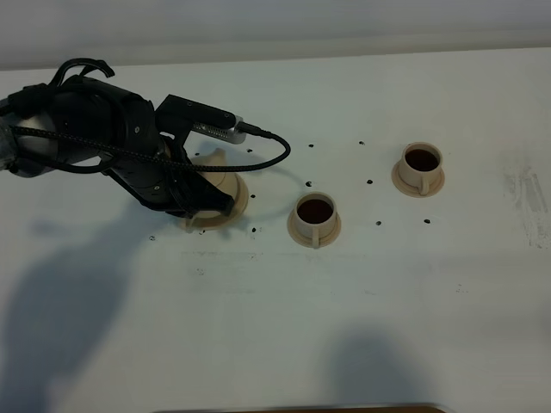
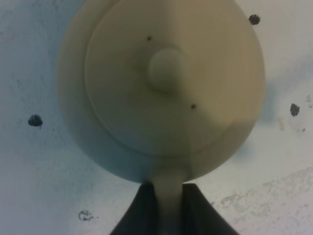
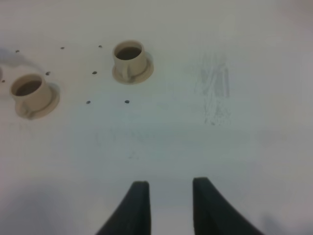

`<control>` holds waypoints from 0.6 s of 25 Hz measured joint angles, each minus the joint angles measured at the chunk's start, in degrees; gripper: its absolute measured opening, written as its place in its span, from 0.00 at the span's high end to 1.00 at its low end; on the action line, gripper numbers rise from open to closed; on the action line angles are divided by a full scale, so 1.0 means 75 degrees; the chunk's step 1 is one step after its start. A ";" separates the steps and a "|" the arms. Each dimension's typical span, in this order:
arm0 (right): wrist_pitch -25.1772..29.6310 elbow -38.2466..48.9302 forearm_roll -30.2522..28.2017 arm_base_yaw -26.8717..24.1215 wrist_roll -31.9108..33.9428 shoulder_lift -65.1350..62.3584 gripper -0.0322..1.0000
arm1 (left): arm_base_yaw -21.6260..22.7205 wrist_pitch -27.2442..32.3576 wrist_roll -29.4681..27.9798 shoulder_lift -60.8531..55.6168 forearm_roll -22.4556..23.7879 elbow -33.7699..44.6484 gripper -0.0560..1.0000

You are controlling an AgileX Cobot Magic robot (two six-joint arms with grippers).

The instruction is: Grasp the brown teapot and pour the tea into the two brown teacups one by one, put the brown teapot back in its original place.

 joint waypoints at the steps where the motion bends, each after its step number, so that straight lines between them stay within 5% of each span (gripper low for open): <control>1: 0.0000 0.0000 0.0000 0.0000 0.0000 0.0000 0.74 | 0.0000 0.0000 0.0000 0.0000 -0.0044 0.0000 0.84; 10: 0.0000 0.0000 0.0000 0.0000 -0.0009 0.0000 0.74 | 0.0000 0.0130 0.0000 -0.0068 -0.0119 0.0000 0.54; 15: 0.0000 0.0000 0.0000 0.0000 -0.0009 0.0000 0.74 | 0.0000 0.0150 0.0000 -0.0653 -0.0097 0.0000 0.50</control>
